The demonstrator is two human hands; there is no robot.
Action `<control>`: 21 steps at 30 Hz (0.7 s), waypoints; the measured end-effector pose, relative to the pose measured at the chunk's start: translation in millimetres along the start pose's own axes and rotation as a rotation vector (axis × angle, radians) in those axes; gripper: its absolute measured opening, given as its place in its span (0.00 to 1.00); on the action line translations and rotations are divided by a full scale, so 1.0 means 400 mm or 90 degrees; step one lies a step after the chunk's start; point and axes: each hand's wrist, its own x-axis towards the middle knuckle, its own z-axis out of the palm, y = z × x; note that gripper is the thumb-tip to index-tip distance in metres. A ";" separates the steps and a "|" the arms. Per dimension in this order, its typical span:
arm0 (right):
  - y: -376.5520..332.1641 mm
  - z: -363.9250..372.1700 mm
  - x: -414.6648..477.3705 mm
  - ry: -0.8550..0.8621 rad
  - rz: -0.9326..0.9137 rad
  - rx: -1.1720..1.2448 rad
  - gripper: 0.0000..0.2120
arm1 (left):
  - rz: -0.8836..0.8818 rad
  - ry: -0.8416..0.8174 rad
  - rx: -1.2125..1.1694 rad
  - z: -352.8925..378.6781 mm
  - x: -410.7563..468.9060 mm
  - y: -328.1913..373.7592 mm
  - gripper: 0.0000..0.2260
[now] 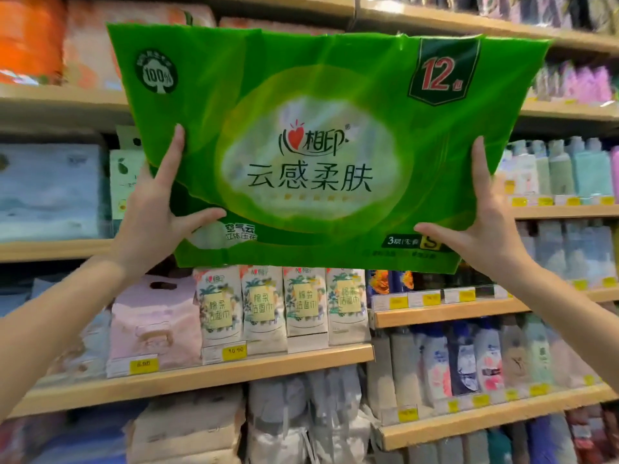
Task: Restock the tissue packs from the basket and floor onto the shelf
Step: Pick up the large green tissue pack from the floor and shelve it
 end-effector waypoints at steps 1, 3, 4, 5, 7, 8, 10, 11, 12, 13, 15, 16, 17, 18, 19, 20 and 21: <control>0.013 0.024 0.010 0.001 -0.005 0.008 0.52 | 0.003 0.003 0.012 0.005 0.006 -0.020 0.46; 0.040 0.075 0.032 0.002 -0.009 0.028 0.53 | 0.016 0.013 0.028 0.018 0.018 -0.061 0.46; 0.052 0.102 0.044 0.003 -0.013 0.032 0.53 | 0.022 0.018 0.035 0.025 0.025 -0.084 0.46; 0.062 0.128 0.057 0.006 -0.019 0.030 0.53 | 0.026 0.025 0.042 0.033 0.030 -0.105 0.46; 0.081 0.182 0.084 0.017 -0.034 0.032 0.53 | 0.025 0.042 0.063 0.051 0.041 -0.147 0.46; 0.088 0.210 0.099 0.020 -0.036 0.037 0.53 | 0.023 0.050 0.074 0.061 0.046 -0.167 0.46; 0.101 0.260 0.134 0.025 -0.041 0.036 0.52 | 0.014 0.065 0.085 0.081 0.059 -0.203 0.46; 0.109 0.284 0.151 0.027 -0.044 0.035 0.52 | 0.012 0.070 0.086 0.091 0.068 -0.221 0.46; 0.118 0.307 0.168 0.029 -0.048 0.036 0.52 | 0.012 0.072 0.085 0.101 0.077 -0.238 0.46; 0.128 0.329 0.184 0.028 -0.052 0.038 0.52 | 0.013 0.071 0.080 0.111 0.088 -0.256 0.46; 0.146 0.365 0.214 0.032 -0.057 0.045 0.53 | 0.021 0.068 0.068 0.129 0.110 -0.292 0.46; 0.156 0.381 0.227 0.035 -0.059 0.048 0.53 | 0.030 0.069 0.069 0.139 0.120 -0.307 0.46; 0.164 0.394 0.238 0.037 -0.065 0.050 0.53 | 0.040 0.074 0.075 0.149 0.128 -0.320 0.46; 0.173 0.406 0.249 0.041 -0.070 0.049 0.53 | 0.047 0.082 0.082 0.159 0.137 -0.332 0.46; 0.182 0.416 0.260 0.044 -0.073 0.045 0.53 | 0.054 0.090 0.086 0.170 0.144 -0.339 0.46; 0.191 0.425 0.273 0.048 -0.074 0.042 0.53 | 0.060 0.101 0.091 0.180 0.152 -0.344 0.46; 0.197 0.434 0.287 0.051 -0.078 0.039 0.53 | 0.066 0.111 0.098 0.191 0.160 -0.345 0.46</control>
